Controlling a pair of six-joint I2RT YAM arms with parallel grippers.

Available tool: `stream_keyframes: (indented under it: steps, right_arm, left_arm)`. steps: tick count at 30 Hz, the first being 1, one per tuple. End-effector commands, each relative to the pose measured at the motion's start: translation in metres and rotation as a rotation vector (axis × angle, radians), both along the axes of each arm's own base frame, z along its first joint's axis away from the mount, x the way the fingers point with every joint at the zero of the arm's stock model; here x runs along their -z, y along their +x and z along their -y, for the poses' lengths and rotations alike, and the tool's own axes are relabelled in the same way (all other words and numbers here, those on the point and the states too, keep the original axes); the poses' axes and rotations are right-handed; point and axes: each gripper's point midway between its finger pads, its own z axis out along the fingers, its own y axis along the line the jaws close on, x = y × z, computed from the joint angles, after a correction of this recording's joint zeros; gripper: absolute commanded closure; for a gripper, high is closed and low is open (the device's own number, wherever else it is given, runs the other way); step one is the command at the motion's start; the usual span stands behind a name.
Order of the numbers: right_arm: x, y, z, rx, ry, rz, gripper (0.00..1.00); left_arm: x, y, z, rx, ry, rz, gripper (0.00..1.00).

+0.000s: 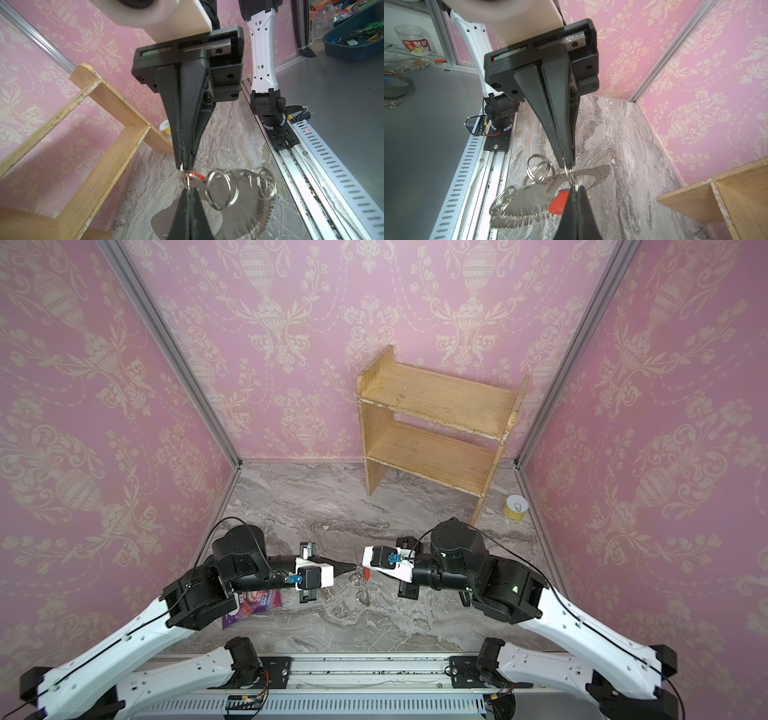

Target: Put the keys on the keyring

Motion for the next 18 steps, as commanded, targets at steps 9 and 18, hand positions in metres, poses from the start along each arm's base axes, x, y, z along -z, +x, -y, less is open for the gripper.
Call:
stream_keyframes:
  steps: [9, 18]
  right_arm:
    - [-0.007, 0.024, 0.007, 0.109, 0.016, -0.047, 1.00]
    - [-0.001, 0.026, 0.004, 0.111, 0.016, -0.097, 1.00]
  left_arm:
    - [-0.025, -0.027, -0.005, 0.101, -0.075, 0.066, 1.00]
    - [-0.032, -0.029, -0.005, 0.117, -0.125, 0.097, 1.00]
